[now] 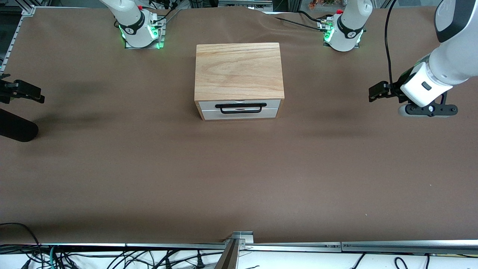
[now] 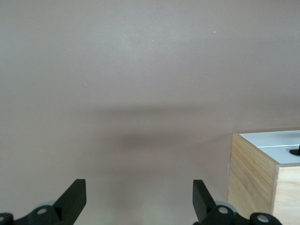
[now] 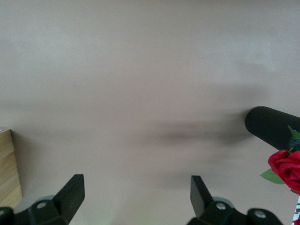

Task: Pull top drawer with both arms simultaneously

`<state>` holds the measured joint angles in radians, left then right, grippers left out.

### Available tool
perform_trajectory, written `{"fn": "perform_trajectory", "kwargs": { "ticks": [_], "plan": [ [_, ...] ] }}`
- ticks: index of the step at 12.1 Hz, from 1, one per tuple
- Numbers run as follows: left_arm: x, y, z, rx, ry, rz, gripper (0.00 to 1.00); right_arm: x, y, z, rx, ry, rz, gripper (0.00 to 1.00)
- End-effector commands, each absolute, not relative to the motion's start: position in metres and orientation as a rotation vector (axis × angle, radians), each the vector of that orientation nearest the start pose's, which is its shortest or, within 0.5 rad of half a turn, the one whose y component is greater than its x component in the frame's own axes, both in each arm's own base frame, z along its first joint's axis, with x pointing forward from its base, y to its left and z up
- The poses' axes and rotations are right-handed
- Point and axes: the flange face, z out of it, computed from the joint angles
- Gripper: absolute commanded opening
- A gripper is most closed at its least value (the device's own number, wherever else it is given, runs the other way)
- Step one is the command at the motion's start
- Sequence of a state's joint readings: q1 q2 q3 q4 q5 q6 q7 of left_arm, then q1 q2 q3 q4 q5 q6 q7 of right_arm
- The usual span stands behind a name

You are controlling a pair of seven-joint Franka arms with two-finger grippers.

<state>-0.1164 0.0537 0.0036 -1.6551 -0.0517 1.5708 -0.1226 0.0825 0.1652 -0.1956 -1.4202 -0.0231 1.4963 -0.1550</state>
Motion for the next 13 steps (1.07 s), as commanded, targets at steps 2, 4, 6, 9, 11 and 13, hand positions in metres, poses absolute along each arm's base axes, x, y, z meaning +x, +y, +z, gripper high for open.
{"fn": "perform_trajectory", "kwargs": {
  "ticks": [2, 4, 6, 9, 11, 13],
  "plan": [
    [0.544, -0.064, 0.552, -3.161, 0.008, 0.18, 1.0, 0.59, -0.059, 0.599, -3.196, -0.072, 0.161, 1.0],
    [0.536, -0.064, 0.541, -3.164, 0.008, 0.151, 1.0, 0.59, -0.06, 0.599, -3.193, -0.067, 0.16, 1.0],
    [0.537, -0.065, 0.542, -3.16, 0.014, 0.145, 1.0, 0.59, -0.059, 0.599, -3.191, -0.07, 0.16, 1.0],
    [0.541, -0.065, 0.545, -3.156, -0.009, 0.179, 1.0, 0.59, -0.061, 0.599, -3.191, -0.068, 0.16, 1.0],
    [0.545, -0.066, 0.545, -3.15, -0.008, 0.217, 1.0, 0.59, -0.061, 0.599, -3.193, -0.065, 0.161, 1.0],
    [0.546, -0.066, 0.542, -3.149, -0.008, 0.227, 1.0, 0.59, -0.065, 0.6, -3.192, -0.058, 0.153, 1.0]
  ]
}}
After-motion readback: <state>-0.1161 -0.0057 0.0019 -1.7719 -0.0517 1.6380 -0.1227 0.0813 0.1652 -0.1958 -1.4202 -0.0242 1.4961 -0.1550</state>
